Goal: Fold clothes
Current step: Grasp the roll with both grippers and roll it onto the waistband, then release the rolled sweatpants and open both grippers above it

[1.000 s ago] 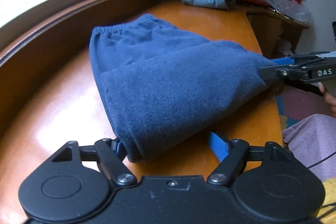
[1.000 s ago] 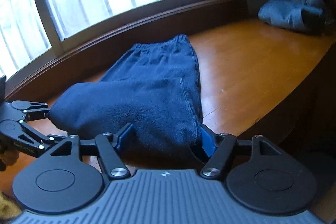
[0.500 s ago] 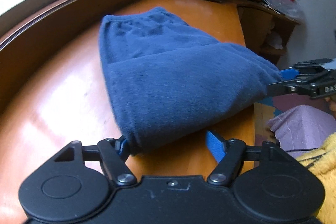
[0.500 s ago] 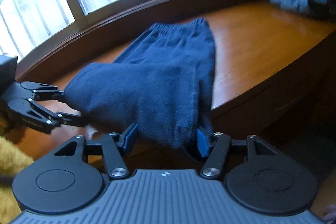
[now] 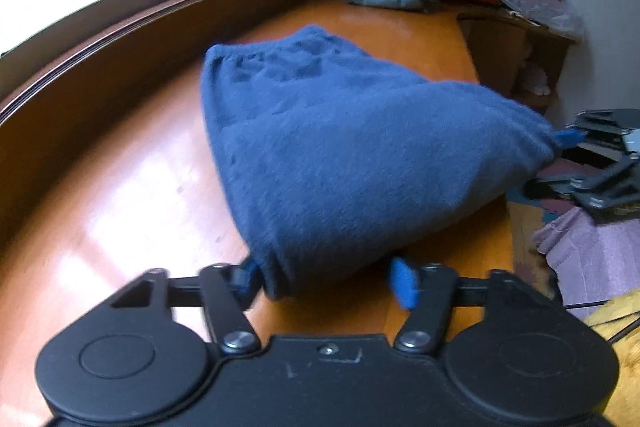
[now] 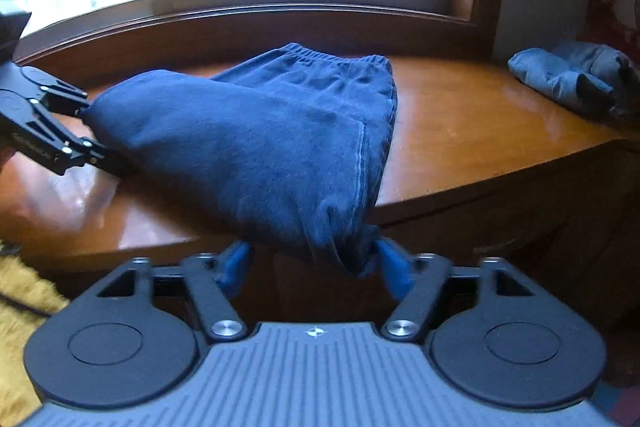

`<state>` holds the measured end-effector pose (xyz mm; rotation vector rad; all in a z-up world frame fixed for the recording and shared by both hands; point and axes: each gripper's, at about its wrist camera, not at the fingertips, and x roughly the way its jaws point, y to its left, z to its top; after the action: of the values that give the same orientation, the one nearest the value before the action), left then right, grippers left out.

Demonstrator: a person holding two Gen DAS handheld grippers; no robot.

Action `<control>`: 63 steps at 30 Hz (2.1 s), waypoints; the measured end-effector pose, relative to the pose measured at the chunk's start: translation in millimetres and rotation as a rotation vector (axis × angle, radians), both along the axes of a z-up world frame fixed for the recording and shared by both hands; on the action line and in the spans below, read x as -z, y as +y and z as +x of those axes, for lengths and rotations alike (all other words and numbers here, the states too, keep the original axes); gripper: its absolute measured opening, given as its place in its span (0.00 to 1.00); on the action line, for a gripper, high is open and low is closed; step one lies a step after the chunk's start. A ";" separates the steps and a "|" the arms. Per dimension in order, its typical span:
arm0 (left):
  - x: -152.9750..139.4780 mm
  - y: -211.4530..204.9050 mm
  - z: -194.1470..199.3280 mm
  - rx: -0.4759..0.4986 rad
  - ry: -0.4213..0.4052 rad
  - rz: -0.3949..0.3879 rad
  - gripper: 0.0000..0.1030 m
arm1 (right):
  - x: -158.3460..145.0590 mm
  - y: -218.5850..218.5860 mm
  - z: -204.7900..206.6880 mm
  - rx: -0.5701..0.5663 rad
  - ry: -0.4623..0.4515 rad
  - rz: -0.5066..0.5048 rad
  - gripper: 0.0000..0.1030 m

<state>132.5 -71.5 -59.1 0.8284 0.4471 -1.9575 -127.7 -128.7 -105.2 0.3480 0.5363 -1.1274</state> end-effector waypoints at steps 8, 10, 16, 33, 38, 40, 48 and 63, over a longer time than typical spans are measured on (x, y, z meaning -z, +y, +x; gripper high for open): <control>-45.4 27.2 19.1 -0.044 0.113 0.021 0.42 | -62.7 29.8 -22.2 -0.074 -0.181 0.021 0.27; -53.3 25.4 23.8 -0.080 0.163 0.029 0.43 | -75.9 28.3 -30.2 -0.067 -0.233 0.005 0.27; -67.0 -19.0 24.0 -0.167 0.207 -0.014 0.48 | -85.2 -28.6 -47.5 -0.025 -0.339 -0.040 0.28; -30.9 -141.8 7.4 -0.293 0.044 -0.027 0.69 | -29.8 -152.6 -37.7 0.144 -0.232 0.084 0.42; -58.1 -112.6 4.1 -0.289 0.020 -0.077 0.67 | -56.2 -132.6 -52.0 0.225 -0.236 0.007 0.42; -66.9 -95.3 -2.8 -0.256 0.016 -0.096 0.67 | -68.9 -116.6 -52.1 0.213 -0.237 -0.054 0.42; -29.0 -87.4 -26.9 -0.194 -0.004 -0.022 0.84 | -39.8 -119.1 -12.2 0.096 -0.154 0.008 0.42; -25.1 -65.5 -0.7 -0.293 0.051 0.056 0.92 | -42.4 -73.8 -45.0 0.263 -0.213 -0.035 0.65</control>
<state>131.8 -137.0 -34.0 0.7055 0.6199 -1.7041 -172.7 -202.5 -62.8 0.5126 0.2872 -1.3323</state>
